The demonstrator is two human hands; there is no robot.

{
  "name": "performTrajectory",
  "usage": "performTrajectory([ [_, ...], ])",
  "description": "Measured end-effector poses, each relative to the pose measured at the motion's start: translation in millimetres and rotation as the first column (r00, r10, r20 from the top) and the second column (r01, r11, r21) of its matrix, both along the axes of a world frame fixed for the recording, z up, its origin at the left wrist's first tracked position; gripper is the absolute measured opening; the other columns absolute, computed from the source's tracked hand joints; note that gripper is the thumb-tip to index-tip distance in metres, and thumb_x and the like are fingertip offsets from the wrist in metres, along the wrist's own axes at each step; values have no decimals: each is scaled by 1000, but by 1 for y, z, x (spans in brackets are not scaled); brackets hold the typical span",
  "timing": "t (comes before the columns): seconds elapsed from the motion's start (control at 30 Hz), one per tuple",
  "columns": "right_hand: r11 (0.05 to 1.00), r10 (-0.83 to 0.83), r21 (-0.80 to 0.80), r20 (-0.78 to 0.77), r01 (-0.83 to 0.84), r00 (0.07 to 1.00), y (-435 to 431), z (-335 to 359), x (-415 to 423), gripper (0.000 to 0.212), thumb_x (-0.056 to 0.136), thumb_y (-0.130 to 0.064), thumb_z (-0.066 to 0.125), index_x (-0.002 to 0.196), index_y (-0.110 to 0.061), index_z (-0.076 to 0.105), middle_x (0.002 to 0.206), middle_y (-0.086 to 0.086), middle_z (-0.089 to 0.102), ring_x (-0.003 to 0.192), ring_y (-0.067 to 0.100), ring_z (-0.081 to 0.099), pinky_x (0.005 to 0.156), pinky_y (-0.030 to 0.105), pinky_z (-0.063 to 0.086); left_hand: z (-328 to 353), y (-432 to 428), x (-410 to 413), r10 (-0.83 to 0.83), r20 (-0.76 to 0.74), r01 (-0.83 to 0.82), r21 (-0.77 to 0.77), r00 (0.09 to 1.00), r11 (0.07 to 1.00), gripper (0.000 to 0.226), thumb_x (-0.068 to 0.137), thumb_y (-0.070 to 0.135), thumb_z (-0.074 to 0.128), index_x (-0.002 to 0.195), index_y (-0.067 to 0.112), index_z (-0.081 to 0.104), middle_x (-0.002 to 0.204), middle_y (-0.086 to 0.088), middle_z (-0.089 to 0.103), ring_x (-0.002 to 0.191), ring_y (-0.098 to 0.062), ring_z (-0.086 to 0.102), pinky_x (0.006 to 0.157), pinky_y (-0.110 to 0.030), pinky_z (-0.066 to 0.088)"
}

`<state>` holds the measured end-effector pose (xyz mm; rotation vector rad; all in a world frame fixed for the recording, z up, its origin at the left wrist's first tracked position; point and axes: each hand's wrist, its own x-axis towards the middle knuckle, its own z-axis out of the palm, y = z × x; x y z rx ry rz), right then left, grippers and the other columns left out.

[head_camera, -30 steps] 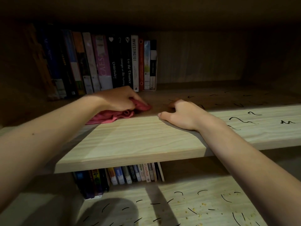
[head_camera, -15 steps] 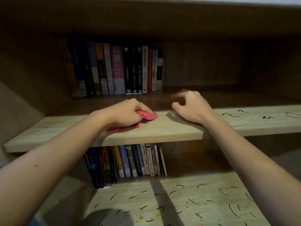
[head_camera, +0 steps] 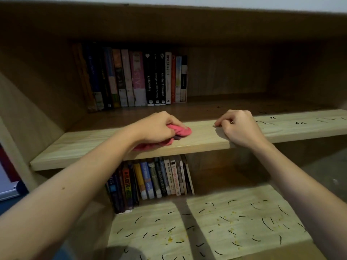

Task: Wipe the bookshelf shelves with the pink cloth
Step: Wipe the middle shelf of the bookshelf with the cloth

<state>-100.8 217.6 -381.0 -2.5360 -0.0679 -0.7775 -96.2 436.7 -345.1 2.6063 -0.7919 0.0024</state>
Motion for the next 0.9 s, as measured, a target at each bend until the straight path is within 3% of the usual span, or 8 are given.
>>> performTrajectory([
  [0.1,999,31,-28,-45,-32,998,3,2,-2,25,94,-14,46,96,-14,71,108,0,59,77,10,54,62,19,43,-3,7,2,107,47,-107,-16,993,994,46,89,4,42,125,28,59,132,5,55,112,-8,48,94,-20,34],
  [0.17,998,50,-44,-83,-54,995,3,2,-2,23,94,-16,47,100,-16,70,106,-2,55,78,10,53,59,16,39,-5,-7,-1,111,81,-109,-24,991,994,48,87,2,41,124,25,61,134,3,54,120,-14,47,95,-21,34],
  [0.33,996,66,-49,-77,-70,995,-1,0,-3,27,94,-15,44,104,-16,69,107,-1,55,104,16,49,82,26,39,-5,-37,-9,27,80,-28,9,996,1000,48,87,0,41,124,23,61,134,5,54,119,-11,47,91,-17,32],
  [0.47,991,130,21,6,-130,992,-6,-2,0,27,94,-18,45,111,-16,66,113,0,58,99,12,51,82,28,46,-4,-49,-2,168,57,-166,-43,984,985,42,90,7,44,122,28,61,120,3,59,95,-8,51,83,-23,37],
  [0.6,966,237,81,96,-245,967,-15,-1,-2,27,94,-16,45,114,-16,64,116,-1,59,110,10,51,95,29,45,-8,-77,5,292,97,-284,-82,952,955,41,90,7,44,120,26,63,118,-3,64,92,-9,51,83,-24,38],
  [0.77,972,233,-33,209,-232,950,-66,10,-5,28,95,-16,44,115,-15,63,113,-2,57,109,10,47,92,25,39,-10,-111,-5,263,77,-256,-85,962,963,44,87,4,44,118,27,65,124,3,62,111,-13,54,94,-28,42],
  [0.83,967,255,-73,201,-245,946,-84,8,-3,28,95,-17,44,115,-16,64,111,-3,56,108,9,46,97,29,36,-7,-117,-7,278,28,-272,-132,960,953,41,88,4,45,115,27,66,113,6,65,98,-10,60,84,-25,47],
  [0.9,958,271,-137,157,-251,950,-101,1,-1,28,95,-21,44,117,-18,62,107,-7,52,108,8,44,100,29,28,-7,-117,-1,353,41,-343,-161,935,926,39,89,6,45,114,26,67,103,10,64,87,-5,57,76,-20,41],
])
